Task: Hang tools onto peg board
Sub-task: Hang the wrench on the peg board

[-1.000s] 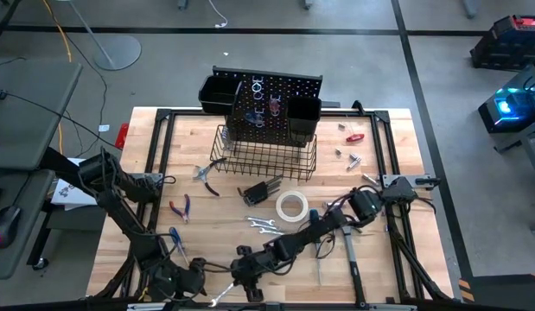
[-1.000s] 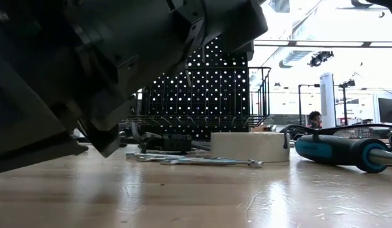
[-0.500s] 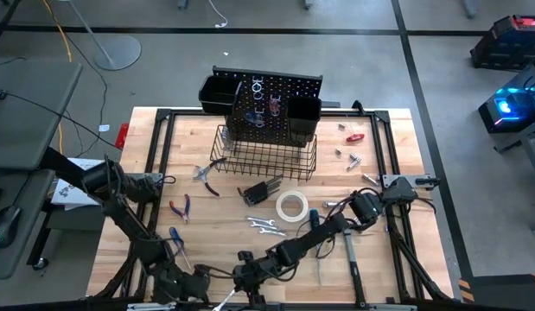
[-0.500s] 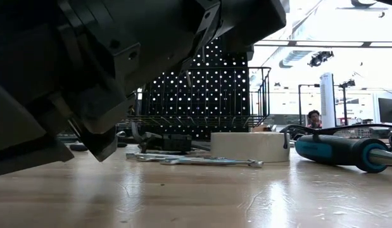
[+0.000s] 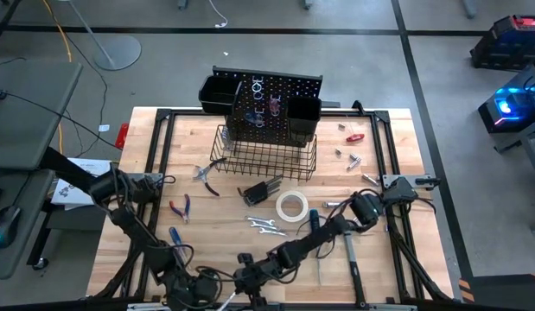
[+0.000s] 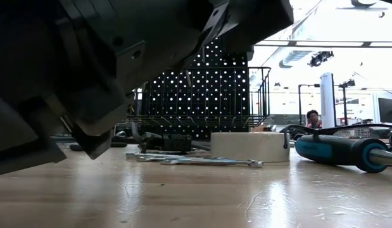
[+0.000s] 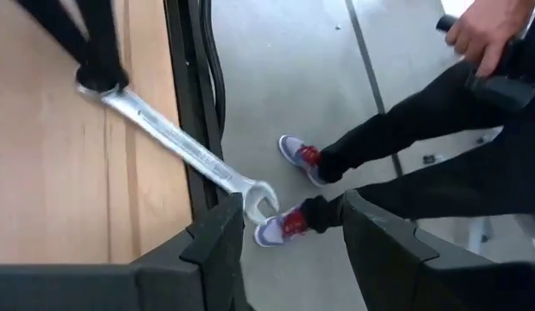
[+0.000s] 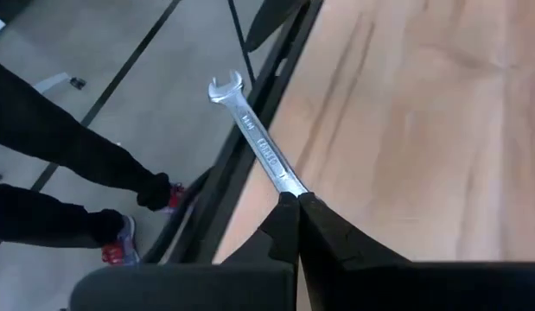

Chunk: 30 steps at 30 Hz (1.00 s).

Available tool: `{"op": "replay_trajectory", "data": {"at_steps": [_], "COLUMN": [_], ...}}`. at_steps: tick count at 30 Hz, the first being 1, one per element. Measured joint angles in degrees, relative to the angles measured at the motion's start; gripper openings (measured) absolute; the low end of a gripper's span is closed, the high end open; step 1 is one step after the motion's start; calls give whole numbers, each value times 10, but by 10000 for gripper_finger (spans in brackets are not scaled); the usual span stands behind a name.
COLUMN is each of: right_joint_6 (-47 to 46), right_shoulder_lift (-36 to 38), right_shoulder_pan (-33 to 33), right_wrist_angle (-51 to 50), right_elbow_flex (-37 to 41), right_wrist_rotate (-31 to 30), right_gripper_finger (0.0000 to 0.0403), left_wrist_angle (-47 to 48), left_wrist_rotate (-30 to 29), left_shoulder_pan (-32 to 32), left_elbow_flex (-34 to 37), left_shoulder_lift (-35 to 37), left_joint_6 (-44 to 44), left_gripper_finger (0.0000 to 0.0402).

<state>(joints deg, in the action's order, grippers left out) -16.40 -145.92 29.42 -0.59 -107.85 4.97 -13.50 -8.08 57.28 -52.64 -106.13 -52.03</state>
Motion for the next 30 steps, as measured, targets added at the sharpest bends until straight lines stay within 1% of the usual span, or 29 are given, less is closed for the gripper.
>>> {"op": "replay_trajectory", "data": {"at_steps": [3, 5, 9, 12, 15, 19, 21, 26, 30], "right_joint_6": [-2, -2, 0, 0, 0, 0, 0, 0, 0], "right_shoulder_lift": [0, 0, 0, 0, 0, 0, 0, 0, 0], "right_shoulder_pan": [0, 0, -1, -1, -1, 0, 0, 0, 0], "right_wrist_angle": [8, 8, 7, 6, 5, 4, 4, 4, 4], "right_elbow_flex": [0, 0, 0, 0, 0, 0, 0, 0, 0], "right_wrist_rotate": [-5, -5, -9, -9, -11, -28, -30, -30, -31], "right_gripper_finger": [0, 0, 0, 0, 0, 0, 0, 0, 0], "left_wrist_angle": [10, 33, 93, 176, 298, 464, 530, 650, 746], "left_wrist_rotate": [-1, -2, -16, -20, -23, -62, -74, -63, -53], "left_shoulder_pan": [7, 10, 14, 16, 17, 19, 18, 18, 18], "left_elbow_flex": [-7, -22, -79, -148, -239, -362, -415, -530, -593], "left_shoulder_lift": [0, 0, -13, -48, -86, -141, -173, -244, -292], "left_joint_6": [-13, -14, -14, -31, -62, -123, -152, -167, -169], "left_gripper_finger": [182, 182, 182, 182, 182, 182, 182, 182, 182]}}
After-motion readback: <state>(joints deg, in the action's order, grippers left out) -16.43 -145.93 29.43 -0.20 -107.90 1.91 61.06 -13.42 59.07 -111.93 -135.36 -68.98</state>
